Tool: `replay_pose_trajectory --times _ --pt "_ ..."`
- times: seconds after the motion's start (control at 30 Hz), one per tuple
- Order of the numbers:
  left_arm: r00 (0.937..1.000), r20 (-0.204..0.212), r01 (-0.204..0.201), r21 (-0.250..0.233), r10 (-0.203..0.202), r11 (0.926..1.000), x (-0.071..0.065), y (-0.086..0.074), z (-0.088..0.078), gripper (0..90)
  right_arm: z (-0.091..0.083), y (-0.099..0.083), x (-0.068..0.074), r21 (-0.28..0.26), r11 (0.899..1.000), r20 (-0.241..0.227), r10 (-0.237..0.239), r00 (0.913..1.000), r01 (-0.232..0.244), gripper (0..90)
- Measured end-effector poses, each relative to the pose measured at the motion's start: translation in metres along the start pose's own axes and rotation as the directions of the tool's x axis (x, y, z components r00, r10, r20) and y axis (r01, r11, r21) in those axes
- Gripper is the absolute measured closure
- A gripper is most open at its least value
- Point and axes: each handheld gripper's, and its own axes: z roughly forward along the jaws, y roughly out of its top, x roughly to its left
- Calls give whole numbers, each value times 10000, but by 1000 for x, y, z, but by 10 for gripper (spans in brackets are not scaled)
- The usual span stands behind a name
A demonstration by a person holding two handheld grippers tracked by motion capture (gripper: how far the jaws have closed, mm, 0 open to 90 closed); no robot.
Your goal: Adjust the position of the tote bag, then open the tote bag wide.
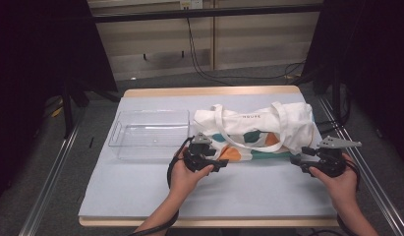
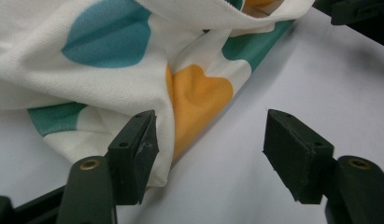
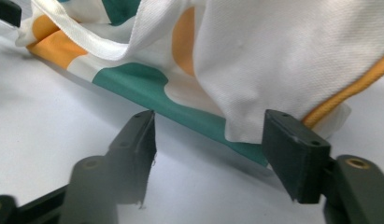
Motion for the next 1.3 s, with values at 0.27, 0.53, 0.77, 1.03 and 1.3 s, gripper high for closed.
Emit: replay_pose_trajectory --times 0.27,0.53,0.77,1.03,1.3 --pt "9999 91 134 -57 -133 9999 3 6 -4 283 -3 -1 2 -85 9999 -61 68 10000 -68 271" --pt "9996 135 227 89 -229 9997 3 8 -3 262 -7 3 5 -162 9998 53 -112 9999 113 248" --pt "9996 203 208 228 -212 9995 3 7 -2 248 -11 9 9 -251 9994 119 -226 9997 229 242" --pt "9994 289 204 328 -213 9993 1 6 2 248 -10 22 11 -537 9984 -141 -199 9997 191 249" --pt "9995 259 173 466 -185 9988 1 2 3 235 -9 39 9 -602 9980 -140 -211 9997 202 293"
